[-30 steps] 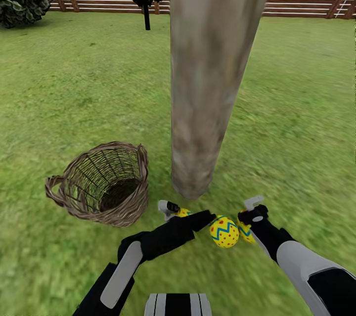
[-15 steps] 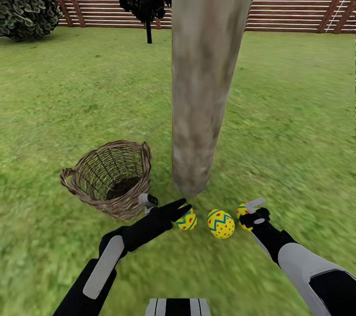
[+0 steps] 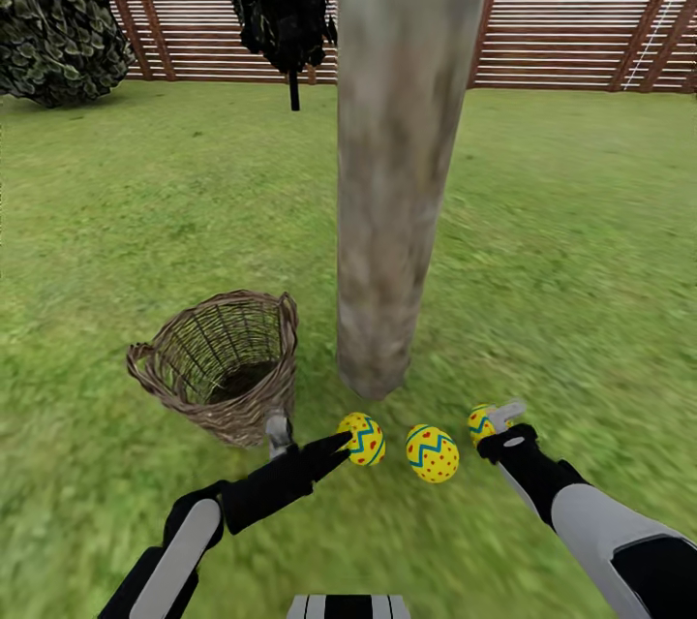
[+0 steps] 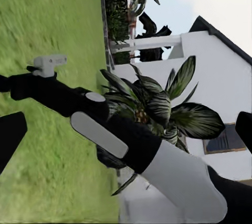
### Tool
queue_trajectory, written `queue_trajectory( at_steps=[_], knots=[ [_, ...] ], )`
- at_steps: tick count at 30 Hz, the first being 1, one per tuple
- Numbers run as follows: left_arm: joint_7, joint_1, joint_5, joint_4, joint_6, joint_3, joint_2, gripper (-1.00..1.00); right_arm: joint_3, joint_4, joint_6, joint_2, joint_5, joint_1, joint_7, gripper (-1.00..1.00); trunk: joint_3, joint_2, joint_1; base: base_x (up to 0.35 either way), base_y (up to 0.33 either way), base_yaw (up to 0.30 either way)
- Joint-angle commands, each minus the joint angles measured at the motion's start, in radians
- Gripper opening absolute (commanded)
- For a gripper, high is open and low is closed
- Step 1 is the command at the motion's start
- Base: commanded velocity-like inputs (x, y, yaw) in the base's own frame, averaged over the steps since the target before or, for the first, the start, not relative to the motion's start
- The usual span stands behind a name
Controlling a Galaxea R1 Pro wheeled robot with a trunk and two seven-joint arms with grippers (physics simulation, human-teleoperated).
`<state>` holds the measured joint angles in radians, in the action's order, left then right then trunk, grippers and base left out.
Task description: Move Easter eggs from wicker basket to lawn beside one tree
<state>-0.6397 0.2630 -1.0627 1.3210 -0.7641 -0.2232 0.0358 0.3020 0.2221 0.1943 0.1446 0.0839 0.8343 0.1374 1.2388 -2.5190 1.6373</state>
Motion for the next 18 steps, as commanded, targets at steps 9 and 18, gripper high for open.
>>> queue_trajectory(
  at_steps=[9,18],
  knots=[
    [0.029,-0.01,0.031,-0.122,-0.002,-0.03,0.012,1.0,0.003,-0.003,0.062,0.015,0.01,-0.004,-0.226,1.0,-0.034,0.002,-0.004,0.0,0.0,0.0],
    [0.03,-0.01,0.058,-0.163,0.003,-0.03,0.071,1.0,0.003,-0.038,0.062,0.013,0.01,-0.006,-0.232,1.0,-0.069,0.004,-0.008,0.0,0.0,0.0]
  ],
)
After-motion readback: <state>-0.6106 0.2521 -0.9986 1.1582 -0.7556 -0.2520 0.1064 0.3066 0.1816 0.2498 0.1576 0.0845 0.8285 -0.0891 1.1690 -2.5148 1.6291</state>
